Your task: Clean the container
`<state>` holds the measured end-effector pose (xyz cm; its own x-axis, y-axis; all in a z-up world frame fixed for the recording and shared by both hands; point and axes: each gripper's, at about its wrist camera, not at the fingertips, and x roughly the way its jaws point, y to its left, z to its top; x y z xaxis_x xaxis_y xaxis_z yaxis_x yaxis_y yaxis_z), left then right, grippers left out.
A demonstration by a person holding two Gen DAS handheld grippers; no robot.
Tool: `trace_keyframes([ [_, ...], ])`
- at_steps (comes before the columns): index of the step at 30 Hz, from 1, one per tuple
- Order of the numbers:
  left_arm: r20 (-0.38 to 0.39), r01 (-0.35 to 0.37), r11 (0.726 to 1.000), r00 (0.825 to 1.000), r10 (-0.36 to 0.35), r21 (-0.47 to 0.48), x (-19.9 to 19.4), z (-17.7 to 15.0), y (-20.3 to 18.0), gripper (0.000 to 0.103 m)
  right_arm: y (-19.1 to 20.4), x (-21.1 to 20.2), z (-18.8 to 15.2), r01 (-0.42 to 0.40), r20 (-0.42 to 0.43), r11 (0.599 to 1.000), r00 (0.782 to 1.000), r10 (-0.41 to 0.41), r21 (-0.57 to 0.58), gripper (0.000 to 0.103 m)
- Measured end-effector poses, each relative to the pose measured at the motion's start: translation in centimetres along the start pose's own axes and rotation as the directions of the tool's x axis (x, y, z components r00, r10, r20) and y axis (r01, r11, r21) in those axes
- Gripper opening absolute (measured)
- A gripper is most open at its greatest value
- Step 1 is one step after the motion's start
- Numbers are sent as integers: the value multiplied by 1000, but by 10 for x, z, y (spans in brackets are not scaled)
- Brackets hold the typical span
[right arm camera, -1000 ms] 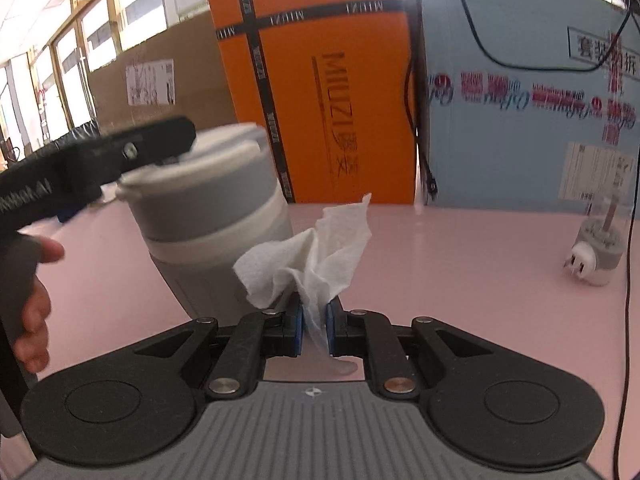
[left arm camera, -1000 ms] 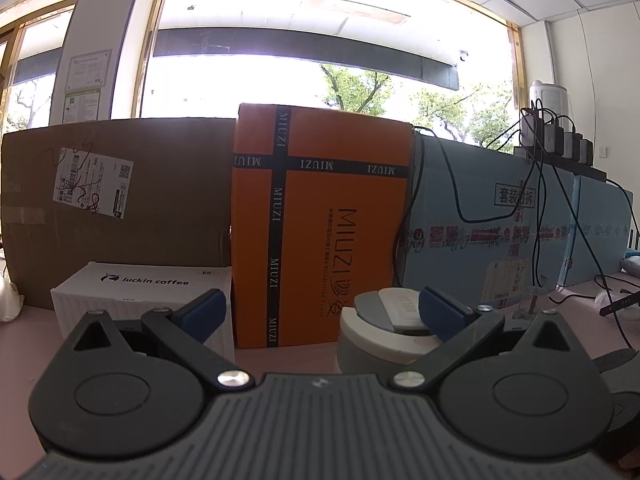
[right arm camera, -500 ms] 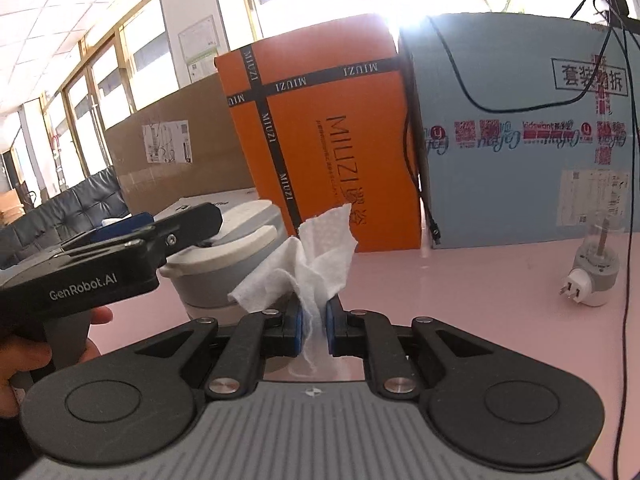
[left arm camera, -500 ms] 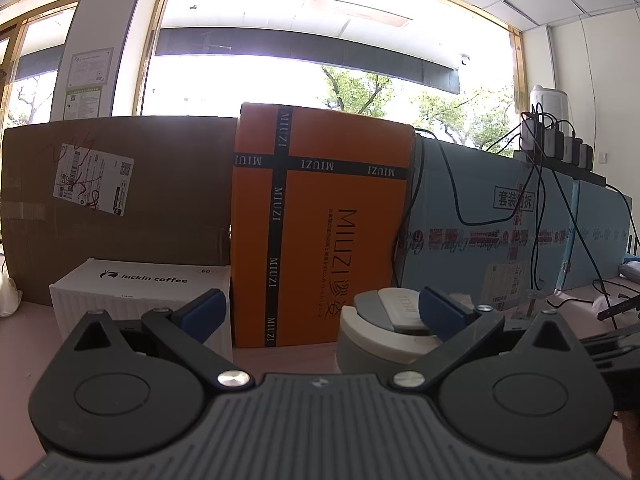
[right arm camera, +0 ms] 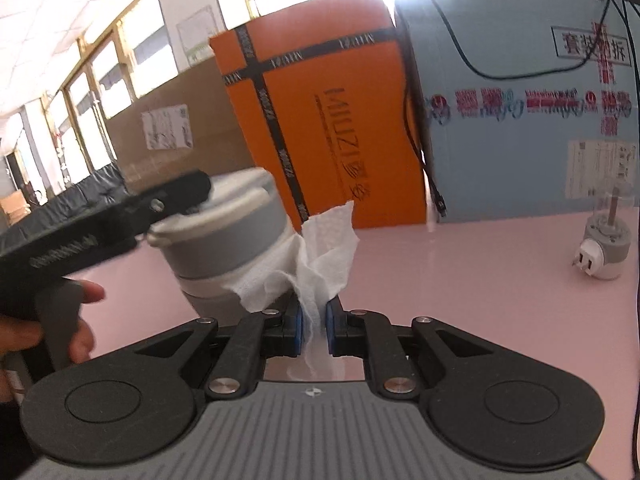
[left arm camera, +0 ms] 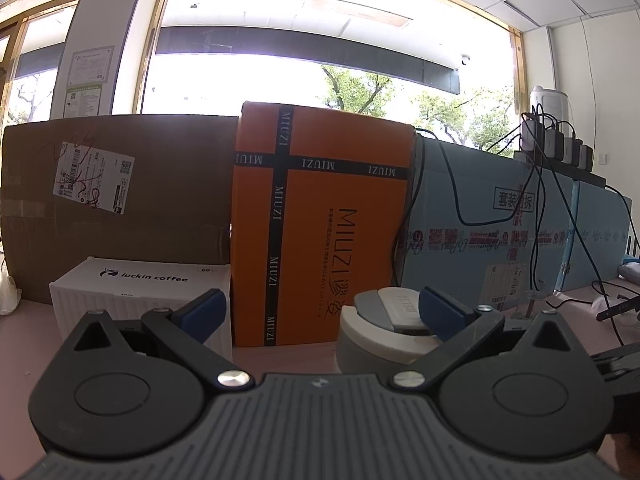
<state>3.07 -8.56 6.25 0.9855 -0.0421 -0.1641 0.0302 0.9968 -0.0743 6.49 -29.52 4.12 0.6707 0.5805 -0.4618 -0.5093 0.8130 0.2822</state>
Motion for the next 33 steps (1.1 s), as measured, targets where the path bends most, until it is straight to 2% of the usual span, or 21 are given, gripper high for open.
trace_keyframes([
  [7,3,9,1000,1000,-9,-12,-1,-2,1,103,3,-8,-4,-41,11,999,999,41,5,11],
  [17,4,12,1000,1000,-12,-16,-1,-2,2,103,2,6,-21,-49,-49,998,997,51,30,11],
  [28,5,13,1000,1000,-13,-24,-1,-2,2,103,-1,-17,-6,-88,76,994,994,83,62,11],
  [33,8,7,1000,1000,-7,-23,-2,-3,1,103,-5,-13,-9,-96,68,992,994,90,86,11],
])
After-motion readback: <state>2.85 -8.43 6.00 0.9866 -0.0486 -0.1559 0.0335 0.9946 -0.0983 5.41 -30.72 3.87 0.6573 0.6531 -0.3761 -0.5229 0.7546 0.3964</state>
